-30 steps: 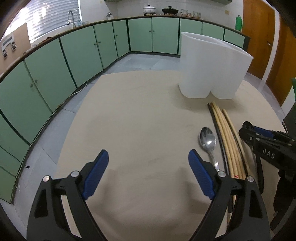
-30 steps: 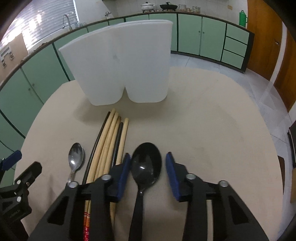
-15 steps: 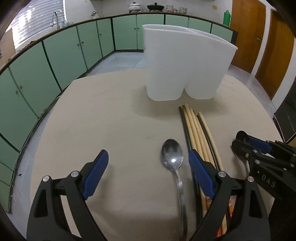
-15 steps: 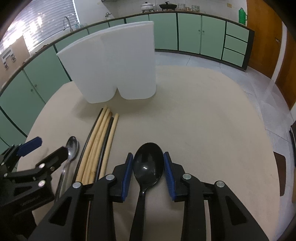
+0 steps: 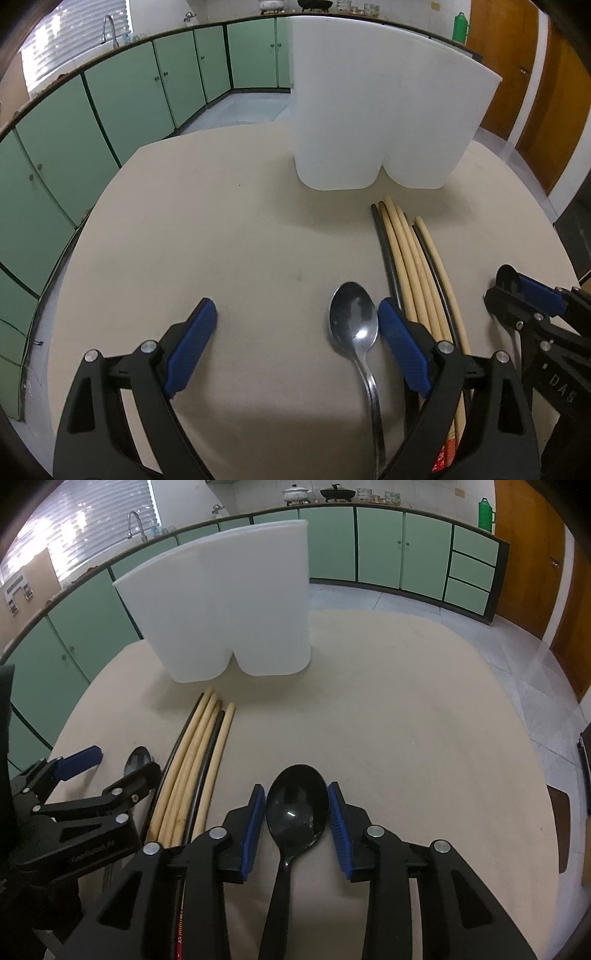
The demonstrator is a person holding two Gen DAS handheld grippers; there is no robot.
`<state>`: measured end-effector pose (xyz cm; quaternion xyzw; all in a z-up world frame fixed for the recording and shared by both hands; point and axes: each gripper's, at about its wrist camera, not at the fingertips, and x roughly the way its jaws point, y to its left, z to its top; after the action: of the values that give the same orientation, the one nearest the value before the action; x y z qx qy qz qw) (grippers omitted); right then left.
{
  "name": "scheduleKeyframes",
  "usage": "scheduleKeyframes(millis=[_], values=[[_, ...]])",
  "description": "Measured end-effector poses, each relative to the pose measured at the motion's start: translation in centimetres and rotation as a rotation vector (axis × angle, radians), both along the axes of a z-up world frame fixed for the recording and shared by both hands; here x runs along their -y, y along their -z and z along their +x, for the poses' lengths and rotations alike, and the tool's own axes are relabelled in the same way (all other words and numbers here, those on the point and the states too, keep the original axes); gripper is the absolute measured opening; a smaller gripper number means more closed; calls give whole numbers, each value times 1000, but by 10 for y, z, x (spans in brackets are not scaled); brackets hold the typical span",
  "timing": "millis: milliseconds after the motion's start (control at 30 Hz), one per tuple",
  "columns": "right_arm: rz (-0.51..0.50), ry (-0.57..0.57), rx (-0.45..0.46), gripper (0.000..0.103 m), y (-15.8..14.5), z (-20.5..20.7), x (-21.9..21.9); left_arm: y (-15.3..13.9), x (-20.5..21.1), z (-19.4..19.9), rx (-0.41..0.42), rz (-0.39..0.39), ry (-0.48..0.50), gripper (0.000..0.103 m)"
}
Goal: Organize utensils
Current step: 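Grasp the black spoon with the right gripper while the left gripper approaches the silver spoon, then grasp the silver spoon with the left gripper while the right gripper lifts the black spoon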
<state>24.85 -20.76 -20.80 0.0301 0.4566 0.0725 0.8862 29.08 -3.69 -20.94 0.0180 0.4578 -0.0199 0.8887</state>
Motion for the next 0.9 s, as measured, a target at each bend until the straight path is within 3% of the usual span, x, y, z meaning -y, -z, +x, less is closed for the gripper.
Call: scheduleKeyframes(millis=[200, 267, 400, 567, 767, 900], values=[[39, 11, -7, 33, 0, 1, 7, -2, 1, -7, 6, -21, 2, 72], [60, 25, -4, 33, -1, -1, 11, -3, 3, -10, 14, -24, 3, 61], [77, 37, 16, 33, -3, -8, 14, -7, 3, -14, 32, -70, 15, 28], [60, 28, 74, 33, -10, -17, 13, -12, -10, -21, 66, -157, 33, 27], [67, 15, 179, 33, -32, -28, 16, -41, -20, -51, 236, -205, 68, 27], [94, 5, 253, 33, -51, -27, 17, -62, -22, -64, 342, -197, 87, 27]])
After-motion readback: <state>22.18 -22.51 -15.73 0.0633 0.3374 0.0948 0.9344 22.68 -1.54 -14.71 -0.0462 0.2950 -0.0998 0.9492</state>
